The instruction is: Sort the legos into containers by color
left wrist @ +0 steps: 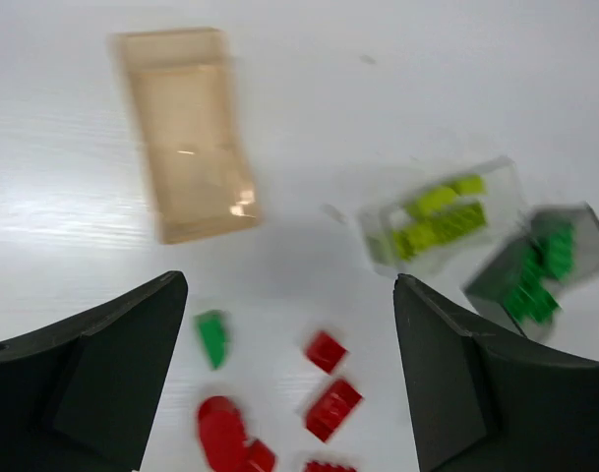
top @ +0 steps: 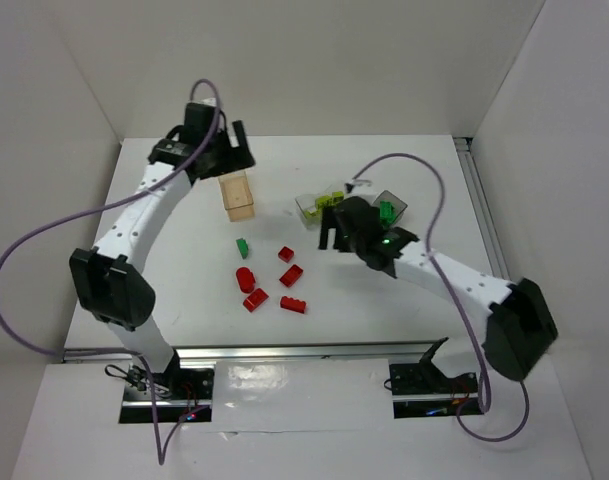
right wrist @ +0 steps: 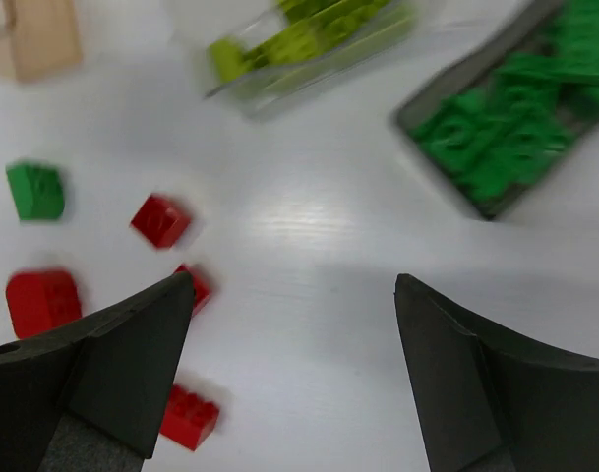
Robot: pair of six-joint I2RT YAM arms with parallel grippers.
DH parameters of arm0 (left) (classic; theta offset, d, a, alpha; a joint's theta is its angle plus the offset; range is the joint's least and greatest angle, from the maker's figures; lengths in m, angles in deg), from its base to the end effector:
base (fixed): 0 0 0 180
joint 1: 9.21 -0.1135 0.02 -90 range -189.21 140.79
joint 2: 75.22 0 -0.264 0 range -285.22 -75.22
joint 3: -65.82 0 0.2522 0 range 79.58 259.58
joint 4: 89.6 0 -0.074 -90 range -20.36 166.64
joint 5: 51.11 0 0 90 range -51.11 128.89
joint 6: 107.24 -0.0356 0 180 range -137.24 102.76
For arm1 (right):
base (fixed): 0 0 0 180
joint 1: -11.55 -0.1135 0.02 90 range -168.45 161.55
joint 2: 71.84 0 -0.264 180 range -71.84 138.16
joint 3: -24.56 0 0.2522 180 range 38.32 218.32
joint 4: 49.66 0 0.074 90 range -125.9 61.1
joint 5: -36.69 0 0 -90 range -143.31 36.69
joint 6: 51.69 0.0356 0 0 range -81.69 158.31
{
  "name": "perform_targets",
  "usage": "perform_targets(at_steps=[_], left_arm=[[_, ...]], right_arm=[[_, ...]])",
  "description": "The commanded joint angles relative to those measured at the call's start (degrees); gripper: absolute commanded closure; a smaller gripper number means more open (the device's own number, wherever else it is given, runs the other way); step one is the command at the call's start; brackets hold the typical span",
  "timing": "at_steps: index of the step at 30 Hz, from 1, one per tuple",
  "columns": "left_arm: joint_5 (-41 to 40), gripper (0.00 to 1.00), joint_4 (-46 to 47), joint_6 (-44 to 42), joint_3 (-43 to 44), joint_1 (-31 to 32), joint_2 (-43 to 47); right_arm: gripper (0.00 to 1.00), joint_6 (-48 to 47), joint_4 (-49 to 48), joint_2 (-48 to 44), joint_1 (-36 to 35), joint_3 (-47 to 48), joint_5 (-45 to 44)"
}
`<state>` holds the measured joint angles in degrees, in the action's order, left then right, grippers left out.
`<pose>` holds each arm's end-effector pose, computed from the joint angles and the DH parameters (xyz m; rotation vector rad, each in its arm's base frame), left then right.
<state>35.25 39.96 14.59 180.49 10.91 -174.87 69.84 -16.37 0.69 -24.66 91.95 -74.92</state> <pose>0.3736 -0.1345 0.3756 -0.2629 2.2067 -0.4386 0.2303 0.1524 0.2762 0.1122 2.1944 0.2424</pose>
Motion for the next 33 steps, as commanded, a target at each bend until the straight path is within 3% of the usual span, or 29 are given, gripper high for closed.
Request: perform_targets(at_steps=[1,6,10,13,19,23,28,33], left_arm=[[-7.2,0.05,-8.6,0.4,-1.2,-6.0,2.7],[-9.7,0.04,-10.1,0.4,-4.4,-14.4,7.9],[-4.2,0.04,-9.5,0.4,-7.4,-21.2,12.5],[-1.3,0.04,-8.1,0.4,-9.4,-23.1,15.3],[0.6,0.04,-8.0,-0.1,-11.5,-25.1,16.3],[0.6,0.04,-8.6,-0.6,-13.1,-25.7,17.4],[1.2,0.02,-10.2,-0.6,-15.9,-25.7,20.2],[0.9,0.0,-10.2,-0.5,-25.3,-18.9,21.6]], right_arm=[[0.1,-6.4,-9.3,10.9,-9.0,7.3,6.6],[0.09,-11.0,-8.3,27.6,-13.9,21.3,7.9],[0.09,-12.9,-7.8,39.1,-15.2,34.2,9.0],[0.09,-13.4,-6.5,48.5,-15.2,41.3,11.2],[0.1,-14.0,-4.2,57.0,-17.1,49.6,13.3],[0.22,-13.4,-3.4,59.0,-17.8,50.9,12.6],[0.62,-12.4,-4.7,57.1,-17.8,50.3,9.9],[0.64,-11.8,-6.4,49.4,-15.7,44.8,3.9]])
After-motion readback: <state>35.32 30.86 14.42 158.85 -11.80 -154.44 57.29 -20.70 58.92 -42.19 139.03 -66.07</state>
